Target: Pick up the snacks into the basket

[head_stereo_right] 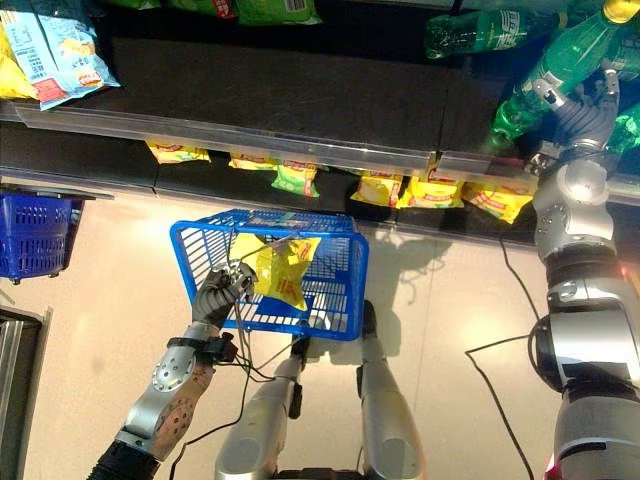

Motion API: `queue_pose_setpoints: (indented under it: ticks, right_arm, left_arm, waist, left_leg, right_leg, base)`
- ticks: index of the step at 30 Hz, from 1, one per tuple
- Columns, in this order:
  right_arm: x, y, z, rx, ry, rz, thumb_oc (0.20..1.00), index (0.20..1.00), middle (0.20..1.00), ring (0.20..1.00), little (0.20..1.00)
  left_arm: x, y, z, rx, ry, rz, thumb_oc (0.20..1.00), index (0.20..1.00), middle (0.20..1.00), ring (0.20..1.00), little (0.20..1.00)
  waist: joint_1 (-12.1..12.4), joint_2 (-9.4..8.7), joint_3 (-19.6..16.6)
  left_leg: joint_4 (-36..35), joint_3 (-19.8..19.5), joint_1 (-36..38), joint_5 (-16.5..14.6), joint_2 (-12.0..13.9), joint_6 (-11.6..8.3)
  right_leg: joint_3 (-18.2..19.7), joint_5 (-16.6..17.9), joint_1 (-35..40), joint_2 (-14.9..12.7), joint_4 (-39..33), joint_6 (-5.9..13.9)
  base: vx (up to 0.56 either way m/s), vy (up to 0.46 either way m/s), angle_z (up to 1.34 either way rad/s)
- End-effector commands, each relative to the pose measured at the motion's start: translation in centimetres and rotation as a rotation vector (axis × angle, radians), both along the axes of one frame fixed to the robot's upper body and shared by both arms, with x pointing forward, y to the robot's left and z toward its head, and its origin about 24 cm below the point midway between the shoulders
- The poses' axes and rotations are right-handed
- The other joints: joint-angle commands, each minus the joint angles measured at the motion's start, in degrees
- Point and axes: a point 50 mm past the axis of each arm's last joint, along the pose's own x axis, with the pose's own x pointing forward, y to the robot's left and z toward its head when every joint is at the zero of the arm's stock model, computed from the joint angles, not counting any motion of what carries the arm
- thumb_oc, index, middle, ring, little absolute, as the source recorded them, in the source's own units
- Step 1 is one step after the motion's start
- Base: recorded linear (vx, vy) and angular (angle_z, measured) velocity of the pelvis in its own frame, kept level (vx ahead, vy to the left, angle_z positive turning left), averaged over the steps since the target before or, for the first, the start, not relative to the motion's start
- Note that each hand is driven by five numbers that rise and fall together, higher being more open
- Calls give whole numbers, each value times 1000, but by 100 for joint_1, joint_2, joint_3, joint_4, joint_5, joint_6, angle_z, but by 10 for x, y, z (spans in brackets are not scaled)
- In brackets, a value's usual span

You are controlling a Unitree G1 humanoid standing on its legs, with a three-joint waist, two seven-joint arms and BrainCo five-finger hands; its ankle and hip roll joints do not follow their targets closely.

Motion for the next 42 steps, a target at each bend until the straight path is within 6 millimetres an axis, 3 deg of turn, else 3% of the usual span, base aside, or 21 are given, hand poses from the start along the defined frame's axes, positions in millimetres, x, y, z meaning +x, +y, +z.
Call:
queue_pose_setpoints:
  ticks: [1, 8, 9, 10, 11, 12, 38, 42]
  right_arm:
    - [0, 2, 12, 38, -83, 20, 1000, 1000, 1000, 1000, 1000]
    - [6, -2, 9, 129, -47, 15, 1000, 1000, 1000, 1000, 1000]
    - [7, -3, 9, 135, -41, 11, 903, 903, 903, 903, 903]
    - [7, -4, 11, 141, -37, 7, 485, 485, 485, 485, 485]
    - [8, -5, 12, 147, -31, 3, 231, 231, 231, 231, 231]
    - [8, -6, 13, 151, -30, -6, 200, 200, 200, 200, 200]
    - [1, -20, 15, 145, -25, -55, 200, 200, 200, 200, 200]
    - [2, 2, 31, 66, -126, 13, 200, 200, 200, 200, 200]
  left_arm:
    - [-10, -4, 53, -79, -281, -54, 200, 200, 200, 200, 200]
    - [-9, -8, 52, -89, -271, -76, 200, 200, 200, 200, 200]
    - [-9, -9, 52, -92, -269, -80, 200, 200, 200, 200, 200]
    - [-9, -10, 52, -92, -268, -85, 200, 200, 200, 200, 200]
    - [-8, -10, 53, -92, -270, -90, 200, 200, 200, 200, 200]
    - [-8, -11, 53, -91, -270, -94, 200, 200, 200, 200, 200]
    - [-4, -18, 54, -97, -276, -116, 200, 200, 200, 200, 200]
    - [-1, -17, 58, -99, -297, -98, 200, 200, 200, 200, 200]
  waist:
    - [193, -315, -450]
    - [280, -257, -462]
    - [300, -247, -466]
    - [314, -236, -469]
    - [329, -219, -473]
    - [339, -211, -475]
    - [440, -85, -484]
    - [385, -117, -477]
  left_leg:
    - [277, -117, -89, -480, -255, 59]
    - [268, -159, -90, -466, -278, 52]
    - [264, -168, -94, -461, -282, 50]
    - [258, -178, -96, -454, -284, 48]
    - [248, -188, -97, -448, -287, 47]
    - [238, -201, -95, -442, -288, 46]
    - [88, -399, -112, -318, -329, 37]
    - [104, -398, -93, -320, -335, 47]
  right_leg:
    - [45, -635, -183, -47, 471, 520]
    - [-4, -641, -160, -73, 462, 523]
    - [-9, -644, -157, -75, 461, 523]
    - [-18, -646, -157, -78, 459, 522]
    - [-27, -647, -152, -80, 452, 523]
    - [-34, -649, -145, -85, 445, 523]
    - [-200, -682, -134, -142, 409, 521]
    - [-163, -682, -127, -136, 419, 527]
  base:
    - [-4, -6, 4]
    - [0, -1, 1]
    - [1, -11, 8]
    - [1, -14, 11]
    - [1, -16, 9]
    - [-2, -12, 8]
    - [-1, -4, 4]
    - [0, 0, 0]
